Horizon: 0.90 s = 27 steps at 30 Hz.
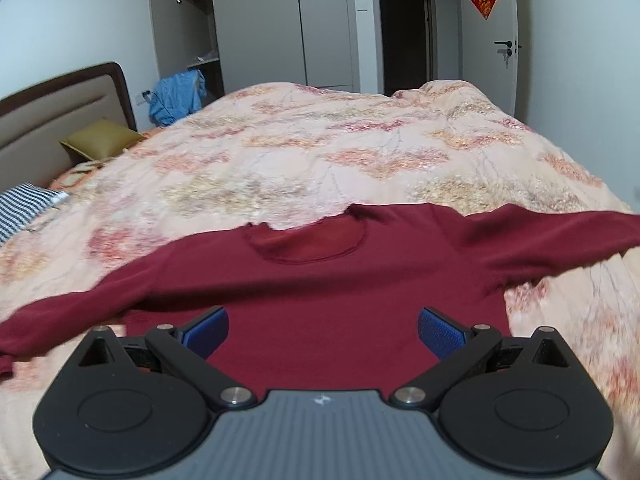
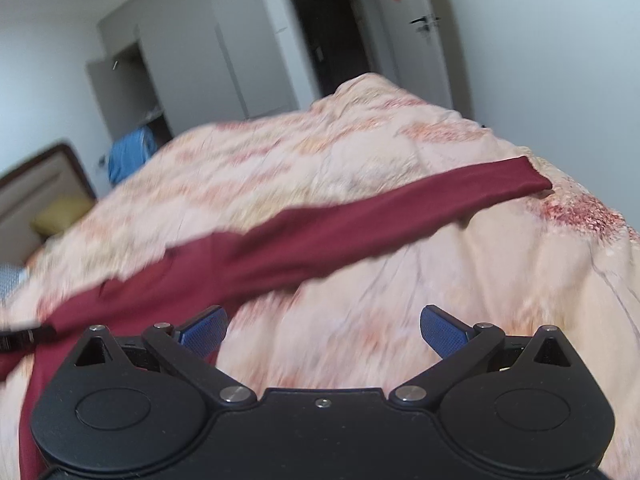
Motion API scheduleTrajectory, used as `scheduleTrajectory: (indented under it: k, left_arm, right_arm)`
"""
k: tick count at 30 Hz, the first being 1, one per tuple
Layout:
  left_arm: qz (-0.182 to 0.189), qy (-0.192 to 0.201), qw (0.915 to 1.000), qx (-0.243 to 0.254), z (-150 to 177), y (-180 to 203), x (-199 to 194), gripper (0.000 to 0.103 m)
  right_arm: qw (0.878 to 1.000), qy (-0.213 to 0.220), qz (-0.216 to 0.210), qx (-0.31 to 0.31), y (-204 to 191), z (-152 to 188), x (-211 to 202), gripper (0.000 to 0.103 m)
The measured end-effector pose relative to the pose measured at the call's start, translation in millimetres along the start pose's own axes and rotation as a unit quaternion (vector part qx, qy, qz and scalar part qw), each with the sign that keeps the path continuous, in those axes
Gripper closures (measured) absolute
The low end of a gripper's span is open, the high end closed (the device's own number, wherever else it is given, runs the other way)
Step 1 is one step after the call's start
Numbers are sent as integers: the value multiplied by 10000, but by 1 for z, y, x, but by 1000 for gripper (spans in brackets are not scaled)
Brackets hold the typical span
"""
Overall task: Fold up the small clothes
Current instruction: 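Move the right gripper to a sleeve cuff and close on it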
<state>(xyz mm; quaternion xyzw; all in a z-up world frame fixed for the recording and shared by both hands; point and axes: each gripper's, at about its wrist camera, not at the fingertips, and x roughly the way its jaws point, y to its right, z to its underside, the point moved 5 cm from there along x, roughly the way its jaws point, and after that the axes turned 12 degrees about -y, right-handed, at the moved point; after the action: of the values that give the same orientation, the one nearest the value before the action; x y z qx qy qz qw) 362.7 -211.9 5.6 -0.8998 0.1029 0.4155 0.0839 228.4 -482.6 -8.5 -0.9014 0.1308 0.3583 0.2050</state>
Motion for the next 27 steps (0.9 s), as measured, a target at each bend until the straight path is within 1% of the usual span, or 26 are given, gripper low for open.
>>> scheduleTrajectory:
  k: [2,4,6,8,11,16,18,21,22,23,24,26,27]
  left_arm:
    - [78,-39,10000,-28,-4,7,16,0]
    - [102,-97,9999,-37,-6,12,31,0]
    - [138,-141,9998,-48,-6,14,44,0]
    - [140,-205,9997,-86,-6,16,55,0]
    - [149,-268,9994,-155,-4,17,69,0]
    - [117,-354,9991,-192,-3,18,79,0]
    - [121,-344,9991,-214,-3,17,79,0]
    - [97,-360,9991,-190,-4,16,83,0]
    - [94,-378,9991,-178,-4,16,84,0]
    - [92,-396,9990,-169,-4,16,85,0]
    - [90,-407,9990,-167,-4,16,86,0]
    - [96,-412,9989,-180,-5,15,87,0]
    - [102,-411,9989,-192,-6,15,88,0]
  right_arm:
    - [9992,313,55,254,21,-13,11,0]
    - [9980,482,152,386,42,-26,26,0]
    - [9983,401,271,318,59,-37,44,0]
    - [9980,267,510,264,75,-47,63,0]
    - [9967,127,707,372,96,-60,87,0]
    - [9911,419,876,908,133,-79,108,0]
    - [9874,543,990,1106,147,-86,113,1]
    - [9796,776,1043,1531,169,-94,119,1]
    - [9772,852,1017,1655,174,-96,120,3]
    - [9749,923,990,1769,179,-97,121,7]
    - [9724,978,991,1873,183,-97,122,9]
    - [9688,1021,1083,1981,187,-99,126,15]
    - [9684,1025,1147,1964,186,-100,127,17]
